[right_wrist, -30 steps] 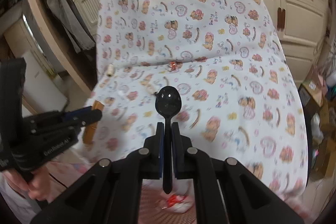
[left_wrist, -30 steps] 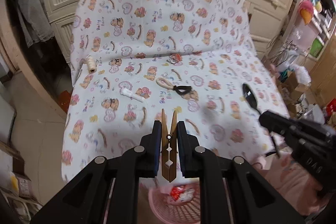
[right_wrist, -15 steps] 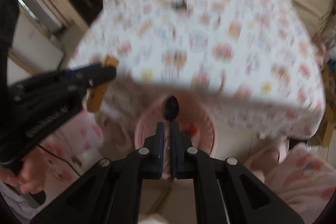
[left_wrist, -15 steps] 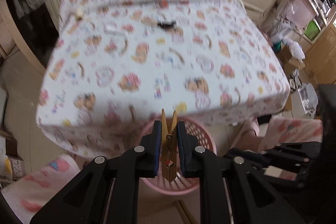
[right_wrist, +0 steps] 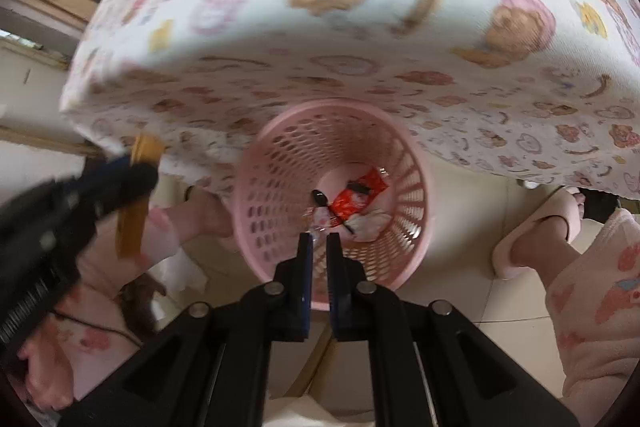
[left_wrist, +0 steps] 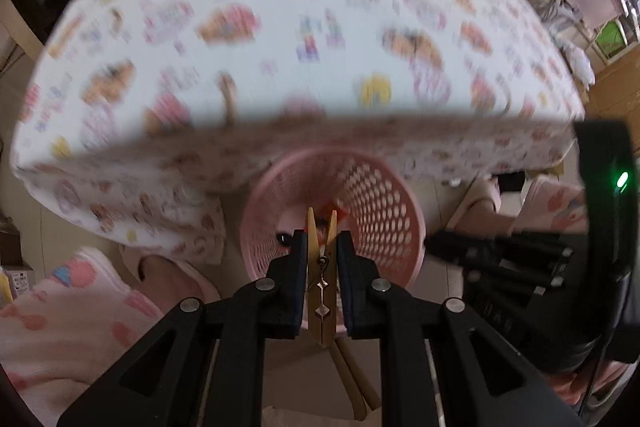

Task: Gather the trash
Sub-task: 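Carry the spoon with the right tool while the left tool carries the clothespin to the basket, then open the right tool over the basket while the left tool releases the clothespin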

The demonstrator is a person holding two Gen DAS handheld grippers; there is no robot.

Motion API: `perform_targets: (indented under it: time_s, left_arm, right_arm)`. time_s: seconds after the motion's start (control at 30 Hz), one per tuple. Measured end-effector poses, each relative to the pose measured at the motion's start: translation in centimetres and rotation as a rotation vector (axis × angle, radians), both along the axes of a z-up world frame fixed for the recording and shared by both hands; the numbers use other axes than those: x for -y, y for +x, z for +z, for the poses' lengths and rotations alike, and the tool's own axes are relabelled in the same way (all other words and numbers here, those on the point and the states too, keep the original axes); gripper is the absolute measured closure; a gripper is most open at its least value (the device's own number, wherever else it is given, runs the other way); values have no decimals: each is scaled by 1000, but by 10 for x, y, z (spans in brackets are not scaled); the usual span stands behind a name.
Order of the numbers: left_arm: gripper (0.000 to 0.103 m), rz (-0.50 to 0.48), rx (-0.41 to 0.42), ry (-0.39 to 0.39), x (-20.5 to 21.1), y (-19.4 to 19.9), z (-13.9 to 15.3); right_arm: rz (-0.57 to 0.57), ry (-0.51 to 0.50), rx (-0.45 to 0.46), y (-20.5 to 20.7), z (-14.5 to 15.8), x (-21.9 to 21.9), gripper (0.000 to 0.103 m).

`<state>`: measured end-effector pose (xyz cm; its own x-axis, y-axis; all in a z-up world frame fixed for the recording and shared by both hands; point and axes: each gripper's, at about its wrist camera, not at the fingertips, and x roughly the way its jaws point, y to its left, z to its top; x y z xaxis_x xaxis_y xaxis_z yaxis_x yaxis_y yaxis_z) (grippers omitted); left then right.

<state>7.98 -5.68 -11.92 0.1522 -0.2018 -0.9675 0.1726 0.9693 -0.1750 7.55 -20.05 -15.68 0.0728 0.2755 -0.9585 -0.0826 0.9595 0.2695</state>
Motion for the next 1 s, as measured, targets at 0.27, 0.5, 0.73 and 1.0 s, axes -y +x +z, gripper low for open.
perform_targets:
  time_s: [0.27, 0.5, 0.73, 1.0]
  left_arm:
    - [89, -22, -94, 82, 13, -7, -53]
    - [89, -14, -125, 77, 11, -4, -69]
    - [89, -19, -186, 103, 16, -4, -92]
    - [89, 3, -230, 83, 10, -5, -98]
  right_arm:
    - [-62, -56, 26, 8, -8, 13, 97]
    - [-76, -37, 34, 10, -3, 17, 94]
    - [-77, -43, 31, 10, -4, 19, 78]
    - [-103, -31, 28, 11, -1, 26, 67]
